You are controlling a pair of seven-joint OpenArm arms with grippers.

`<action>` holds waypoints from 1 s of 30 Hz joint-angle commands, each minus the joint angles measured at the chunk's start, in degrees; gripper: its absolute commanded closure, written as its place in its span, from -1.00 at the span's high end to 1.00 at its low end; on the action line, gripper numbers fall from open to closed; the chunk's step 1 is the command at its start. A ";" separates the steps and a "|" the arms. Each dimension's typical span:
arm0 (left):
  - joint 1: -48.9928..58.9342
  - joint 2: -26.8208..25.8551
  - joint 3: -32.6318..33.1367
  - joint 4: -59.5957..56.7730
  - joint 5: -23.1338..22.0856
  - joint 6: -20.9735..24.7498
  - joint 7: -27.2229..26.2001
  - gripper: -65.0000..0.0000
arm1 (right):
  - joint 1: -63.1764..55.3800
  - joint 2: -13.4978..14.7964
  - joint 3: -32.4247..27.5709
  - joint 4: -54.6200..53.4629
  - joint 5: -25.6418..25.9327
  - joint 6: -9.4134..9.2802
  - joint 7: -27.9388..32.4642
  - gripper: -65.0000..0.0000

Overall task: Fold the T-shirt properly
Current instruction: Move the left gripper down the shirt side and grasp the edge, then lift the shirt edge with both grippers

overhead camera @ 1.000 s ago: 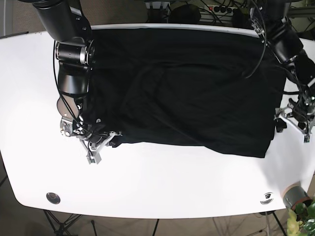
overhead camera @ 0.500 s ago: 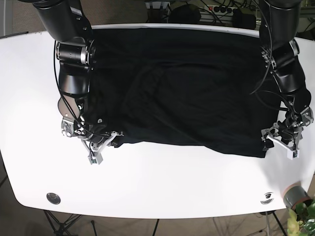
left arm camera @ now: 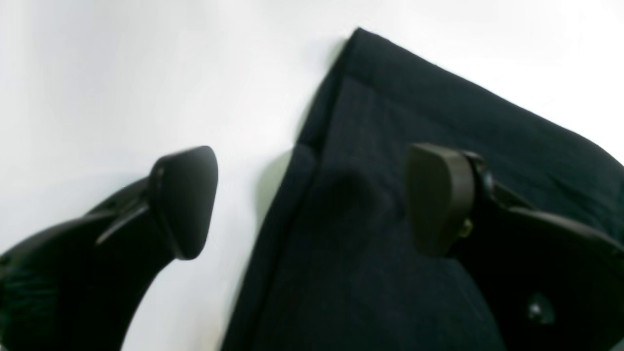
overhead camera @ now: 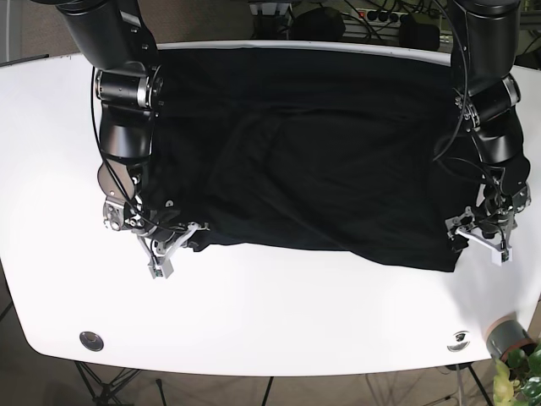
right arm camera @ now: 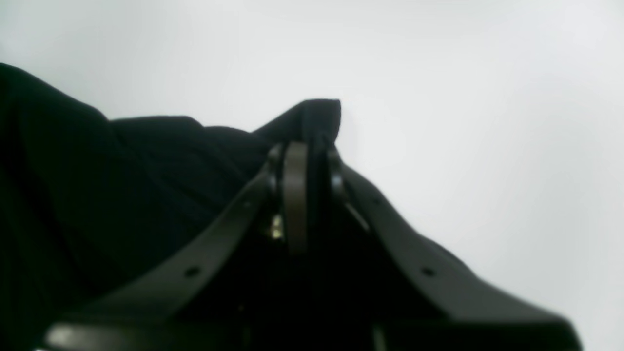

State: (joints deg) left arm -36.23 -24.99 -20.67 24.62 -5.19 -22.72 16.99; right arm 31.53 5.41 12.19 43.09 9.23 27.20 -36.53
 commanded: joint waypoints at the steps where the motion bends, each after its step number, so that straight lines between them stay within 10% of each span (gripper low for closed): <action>1: -1.62 -0.63 -0.04 0.65 -0.83 -0.36 -1.13 0.73 | 1.92 0.35 0.08 1.08 0.48 0.36 0.45 -0.86; 15: -1.35 2.09 -0.13 -4.97 -1.01 -4.58 -1.48 0.21 | 2.10 0.35 0.08 1.08 0.48 0.45 0.45 -0.86; 22: 0.23 2.18 -3.47 -1.02 -1.09 -4.40 -8.16 -1.00 | 2.89 1.14 -0.10 1.79 0.48 0.45 0.45 -0.87; 30: 4.10 2.71 -4.52 10.24 -1.09 -6.33 -3.85 -1.00 | 2.71 1.14 -0.27 11.28 0.04 0.27 -2.19 -0.87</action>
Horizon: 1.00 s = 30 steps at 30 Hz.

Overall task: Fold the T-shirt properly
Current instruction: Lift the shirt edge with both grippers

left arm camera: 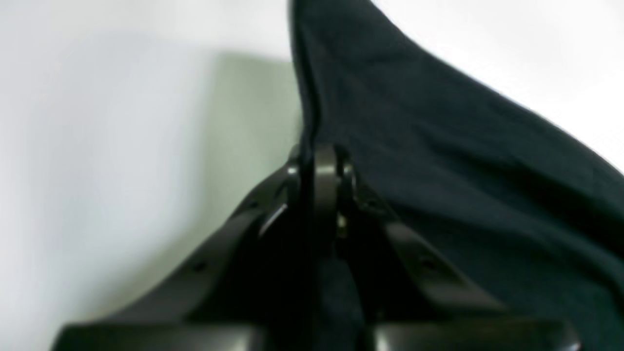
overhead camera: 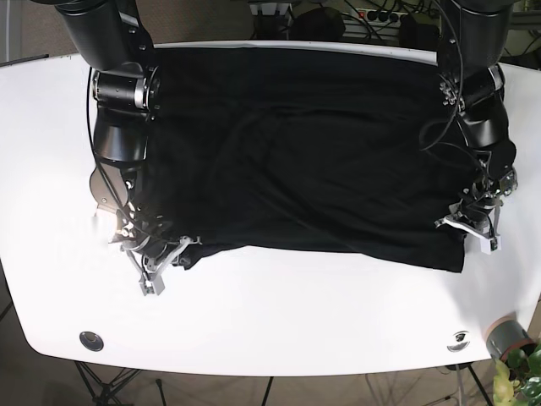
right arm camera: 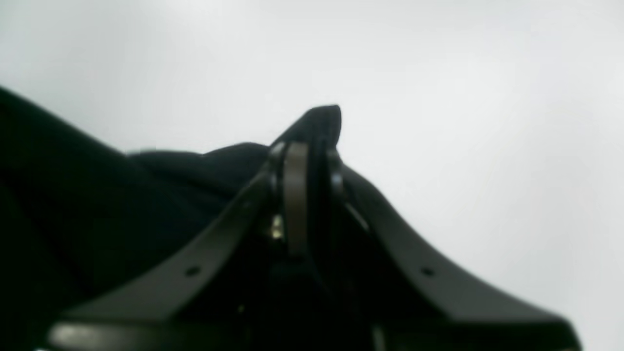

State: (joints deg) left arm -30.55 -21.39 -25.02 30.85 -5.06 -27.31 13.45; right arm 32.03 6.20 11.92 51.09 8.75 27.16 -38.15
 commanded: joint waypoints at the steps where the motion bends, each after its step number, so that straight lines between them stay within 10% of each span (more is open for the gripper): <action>1: -1.24 -0.81 -0.26 5.24 -1.31 -2.36 0.48 -1.00 | 2.21 0.44 -0.01 4.16 0.52 0.32 -1.45 -0.87; 17: 8.17 0.86 -1.05 24.40 -9.40 -4.29 9.18 -1.00 | 1.86 2.02 -0.01 16.38 0.52 0.40 -11.30 -0.83; 30: 10.11 0.77 -1.05 24.31 -9.58 -4.38 9.18 -1.00 | 1.60 1.58 -0.01 2.32 0.52 0.05 -1.01 0.75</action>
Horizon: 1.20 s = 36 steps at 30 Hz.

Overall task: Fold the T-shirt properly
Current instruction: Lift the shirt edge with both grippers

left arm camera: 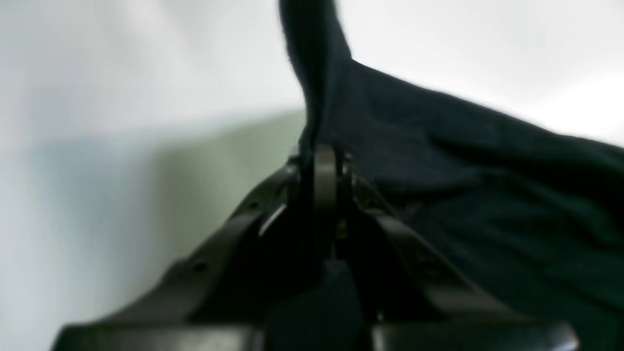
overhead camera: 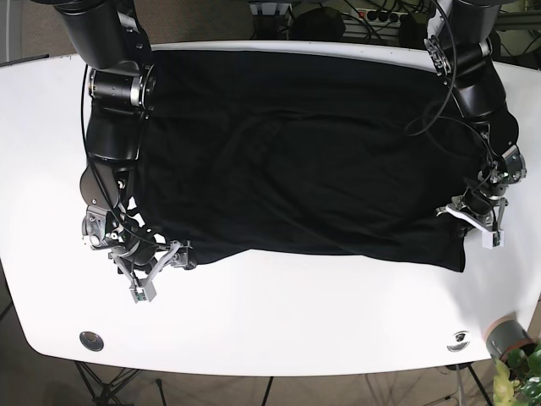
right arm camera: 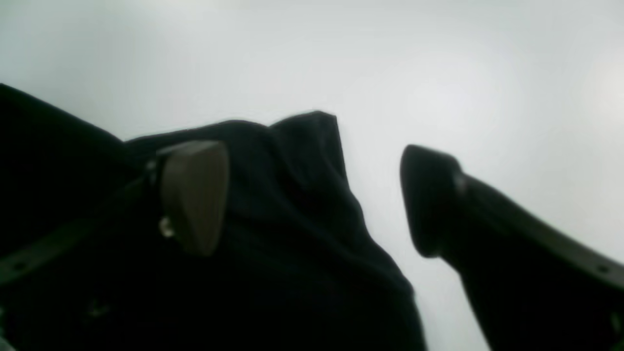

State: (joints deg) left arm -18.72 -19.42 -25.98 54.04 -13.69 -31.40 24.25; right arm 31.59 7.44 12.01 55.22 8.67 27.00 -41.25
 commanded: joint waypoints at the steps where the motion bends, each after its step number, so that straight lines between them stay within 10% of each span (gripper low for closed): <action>1: -1.37 -1.20 -0.09 1.12 -0.94 -0.29 -1.61 -1.00 | 2.12 0.43 -0.10 -2.87 0.61 0.20 2.97 0.76; 13: 0.21 -1.37 -0.09 1.21 -1.03 -0.38 -1.61 -1.00 | 2.30 0.69 -0.19 -12.98 0.52 0.29 11.85 0.69; 24: 0.21 -1.46 -0.18 1.21 -1.12 -0.38 -1.61 -1.00 | 2.38 0.43 -0.19 -12.89 0.78 0.38 11.76 -0.95; 36: 0.21 -1.28 -2.73 4.82 -3.85 -3.55 -1.26 -1.00 | 2.38 0.51 -0.19 0.38 0.70 0.38 3.85 -0.93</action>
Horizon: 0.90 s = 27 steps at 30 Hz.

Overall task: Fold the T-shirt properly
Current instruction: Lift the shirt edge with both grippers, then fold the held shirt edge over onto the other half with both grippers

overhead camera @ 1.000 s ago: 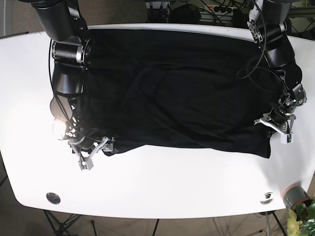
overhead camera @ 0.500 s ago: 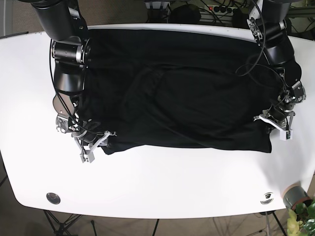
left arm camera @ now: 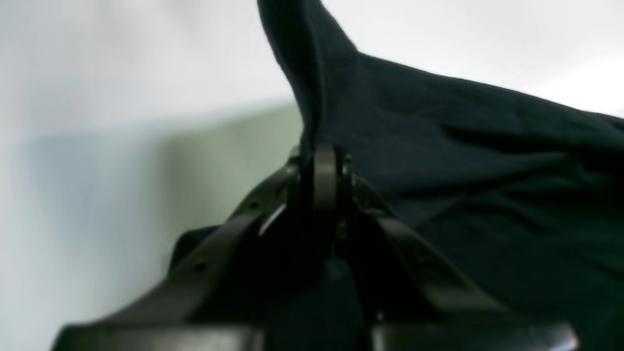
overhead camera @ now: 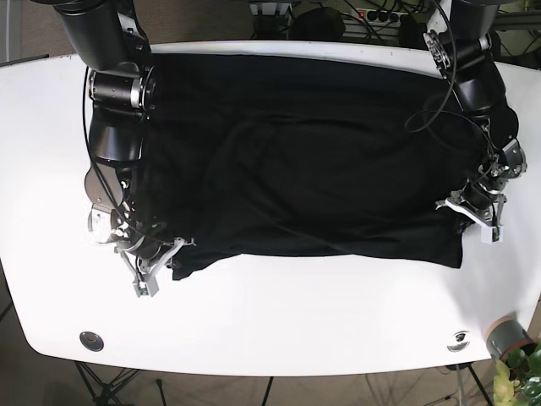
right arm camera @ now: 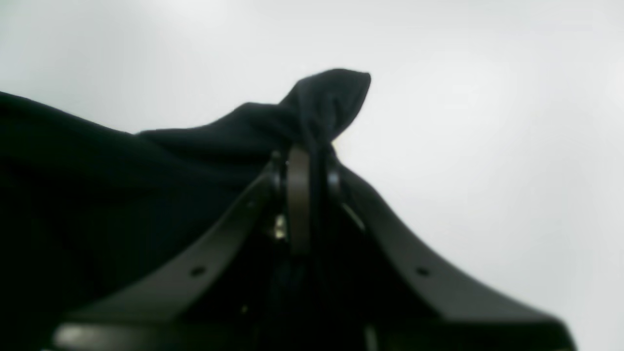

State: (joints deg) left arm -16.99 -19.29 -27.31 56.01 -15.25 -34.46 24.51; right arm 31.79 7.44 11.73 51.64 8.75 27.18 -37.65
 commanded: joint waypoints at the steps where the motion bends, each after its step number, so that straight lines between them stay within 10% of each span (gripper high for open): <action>1: -1.51 -1.41 -1.74 3.38 -2.64 -0.58 -1.00 -1.00 | 2.01 0.51 0.10 5.11 0.61 0.21 -0.46 -0.93; 27: 9.48 -1.50 -5.79 15.60 -3.35 -1.02 4.81 -1.00 | -15.48 -1.51 5.28 46.52 1.14 0.47 -21.56 -0.93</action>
State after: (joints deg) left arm -7.64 -19.40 -32.73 69.91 -17.96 -35.70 30.63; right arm 15.62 5.96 15.77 95.13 10.35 27.99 -59.61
